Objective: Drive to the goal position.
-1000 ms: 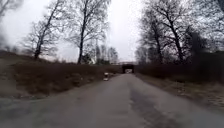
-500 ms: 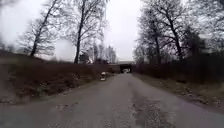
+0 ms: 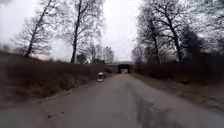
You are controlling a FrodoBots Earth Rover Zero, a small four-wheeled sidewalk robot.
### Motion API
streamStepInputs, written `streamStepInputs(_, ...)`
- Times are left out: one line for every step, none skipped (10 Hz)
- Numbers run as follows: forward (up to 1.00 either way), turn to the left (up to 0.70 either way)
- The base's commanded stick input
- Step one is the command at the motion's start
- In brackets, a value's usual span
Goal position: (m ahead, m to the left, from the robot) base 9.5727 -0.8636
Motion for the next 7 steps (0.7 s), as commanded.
streamStepInputs(1.00,0.00)
streamStepInputs(1.00,0.00)
streamStepInputs(1.00,0.00)
streamStepInputs(1.00,0.00)
streamStepInputs(1.00,0.00)
streamStepInputs(1.00,0.00)
streamStepInputs(1.00,0.00)
